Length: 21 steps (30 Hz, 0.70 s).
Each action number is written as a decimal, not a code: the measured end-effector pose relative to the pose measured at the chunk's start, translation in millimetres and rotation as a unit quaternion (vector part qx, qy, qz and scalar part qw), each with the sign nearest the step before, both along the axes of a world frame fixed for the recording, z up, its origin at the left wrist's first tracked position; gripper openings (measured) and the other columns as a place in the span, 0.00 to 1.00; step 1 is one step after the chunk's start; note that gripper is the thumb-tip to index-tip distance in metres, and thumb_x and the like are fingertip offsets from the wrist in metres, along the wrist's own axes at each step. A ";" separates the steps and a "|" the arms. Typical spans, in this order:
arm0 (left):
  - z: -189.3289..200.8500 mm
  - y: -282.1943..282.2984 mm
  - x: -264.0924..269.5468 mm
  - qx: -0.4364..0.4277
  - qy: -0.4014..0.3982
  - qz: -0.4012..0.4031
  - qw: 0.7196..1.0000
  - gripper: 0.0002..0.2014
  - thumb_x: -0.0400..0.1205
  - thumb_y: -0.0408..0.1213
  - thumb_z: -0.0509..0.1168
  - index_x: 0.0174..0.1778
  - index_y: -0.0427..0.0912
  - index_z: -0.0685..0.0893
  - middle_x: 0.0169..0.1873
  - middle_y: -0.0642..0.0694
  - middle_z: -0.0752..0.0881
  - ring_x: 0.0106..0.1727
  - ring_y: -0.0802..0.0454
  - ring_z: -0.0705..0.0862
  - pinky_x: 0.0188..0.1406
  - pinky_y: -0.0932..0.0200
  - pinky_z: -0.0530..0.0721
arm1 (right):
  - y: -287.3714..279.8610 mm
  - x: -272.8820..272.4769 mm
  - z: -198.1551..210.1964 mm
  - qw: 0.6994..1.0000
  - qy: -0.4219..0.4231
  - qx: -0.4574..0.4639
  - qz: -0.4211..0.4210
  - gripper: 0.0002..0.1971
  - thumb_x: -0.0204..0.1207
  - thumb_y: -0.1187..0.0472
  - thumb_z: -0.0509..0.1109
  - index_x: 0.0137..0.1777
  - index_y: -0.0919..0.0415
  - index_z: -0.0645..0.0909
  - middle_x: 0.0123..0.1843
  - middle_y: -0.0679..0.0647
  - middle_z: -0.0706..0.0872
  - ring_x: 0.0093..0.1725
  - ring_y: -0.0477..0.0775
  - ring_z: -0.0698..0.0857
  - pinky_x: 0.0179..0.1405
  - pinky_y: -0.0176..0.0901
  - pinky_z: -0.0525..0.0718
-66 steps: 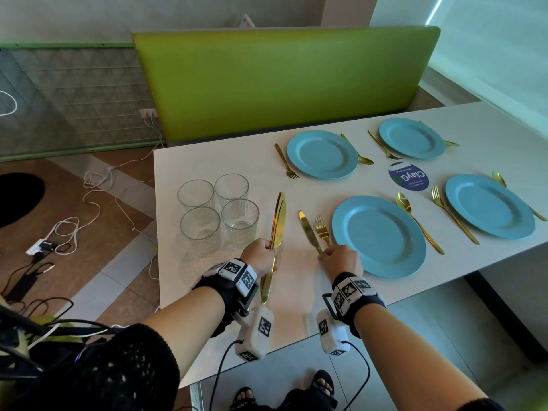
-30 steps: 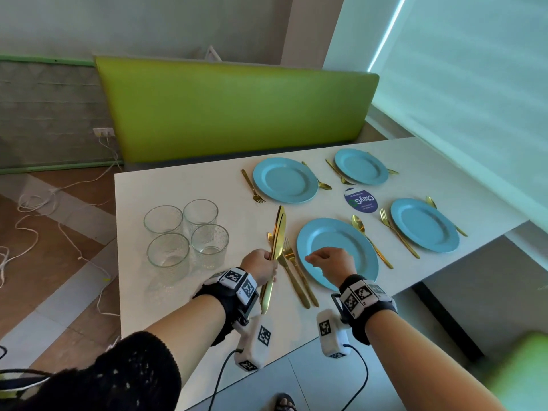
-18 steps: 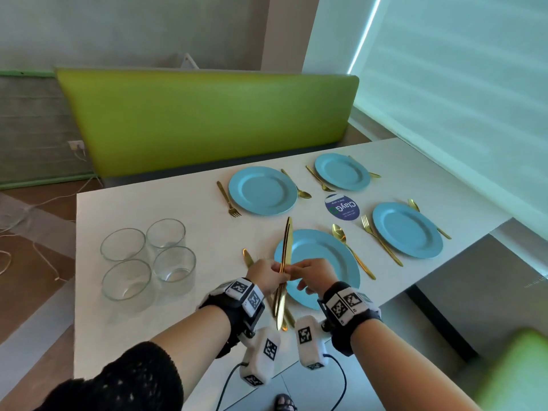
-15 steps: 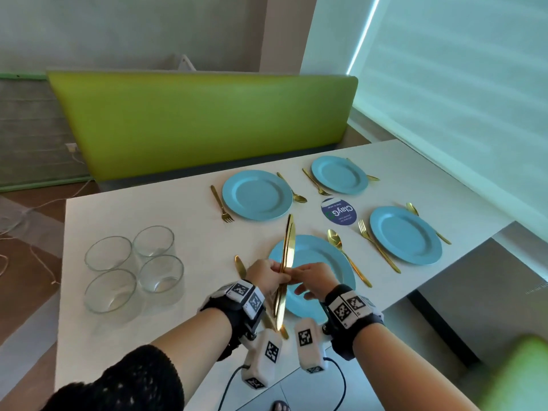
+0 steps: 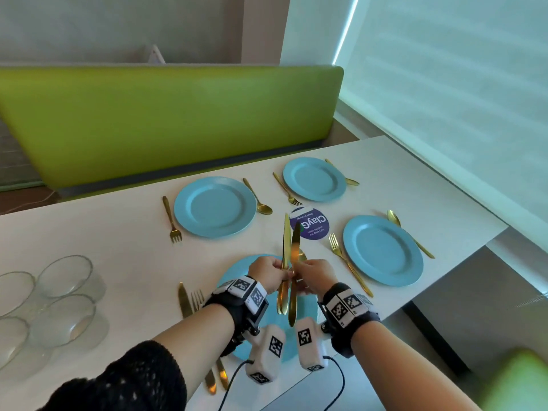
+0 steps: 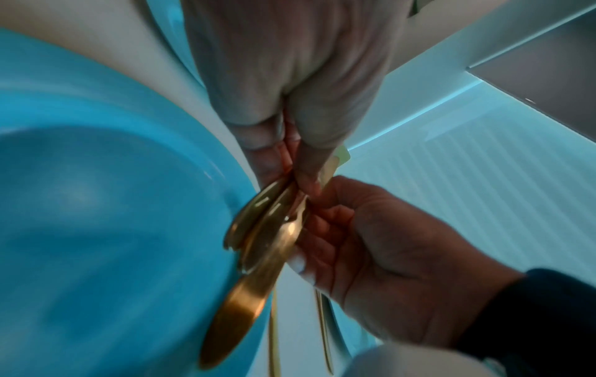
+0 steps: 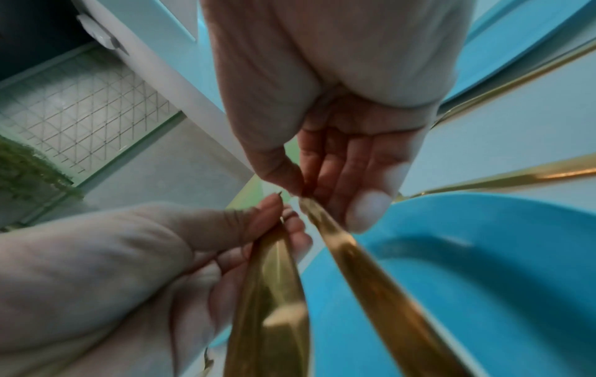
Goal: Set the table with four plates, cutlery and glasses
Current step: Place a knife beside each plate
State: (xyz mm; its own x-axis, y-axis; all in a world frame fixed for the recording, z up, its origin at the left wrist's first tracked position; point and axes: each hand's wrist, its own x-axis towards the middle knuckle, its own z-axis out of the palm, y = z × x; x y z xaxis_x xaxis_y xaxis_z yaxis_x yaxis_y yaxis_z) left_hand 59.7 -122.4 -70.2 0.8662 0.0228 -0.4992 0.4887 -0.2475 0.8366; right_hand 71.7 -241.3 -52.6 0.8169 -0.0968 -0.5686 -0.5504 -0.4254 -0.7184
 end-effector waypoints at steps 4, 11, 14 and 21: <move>-11.1 -13.8 22.3 0.007 0.005 0.035 0.999 0.06 0.74 0.34 0.73 0.32 0.46 0.84 0.43 0.35 0.92 0.50 0.39 0.90 0.57 0.44 0.87 | -34.1 23.7 -4.3 0.999 -0.011 -0.046 0.010 0.09 0.76 0.62 0.68 0.35 0.62 0.82 0.31 0.55 0.82 0.30 0.53 0.82 0.36 0.47 0.88; -22.9 -12.3 51.1 0.020 0.025 0.077 0.997 0.04 0.73 0.37 0.73 0.37 0.44 0.84 0.46 0.36 0.91 0.52 0.39 0.89 0.58 0.46 0.86 | -88.2 54.9 -17.0 0.973 -0.020 -0.219 0.066 0.09 0.73 0.64 0.72 0.52 0.62 0.88 0.45 0.58 0.88 0.50 0.60 0.87 0.60 0.50 0.85; -29.4 -12.8 58.2 0.018 0.028 0.094 0.995 0.05 0.73 0.36 0.74 0.38 0.42 0.84 0.46 0.34 0.91 0.52 0.37 0.89 0.58 0.44 0.86 | -101.2 57.4 -27.8 0.966 -0.021 -0.247 0.069 0.10 0.72 0.63 0.74 0.53 0.60 0.89 0.47 0.55 0.87 0.49 0.54 0.83 0.52 0.37 0.79; -43.5 -22.3 65.5 0.027 0.032 0.094 0.995 0.19 0.72 0.39 0.75 0.57 0.35 0.85 0.51 0.37 0.90 0.55 0.38 0.88 0.61 0.46 0.85 | -109.8 58.1 -46.7 0.965 -0.039 -0.251 0.061 0.11 0.72 0.70 0.72 0.52 0.61 0.90 0.53 0.58 0.89 0.48 0.54 0.82 0.57 0.42 0.81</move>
State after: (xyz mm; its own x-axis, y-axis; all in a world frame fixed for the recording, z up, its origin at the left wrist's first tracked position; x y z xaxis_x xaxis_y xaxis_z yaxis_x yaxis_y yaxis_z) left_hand 125.3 -144.7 -113.7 0.8101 0.2094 -0.5475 0.5830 -0.1906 0.7898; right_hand 129.8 -351.1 -99.4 0.8782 -0.2437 -0.4114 -0.4262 -0.7892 -0.4422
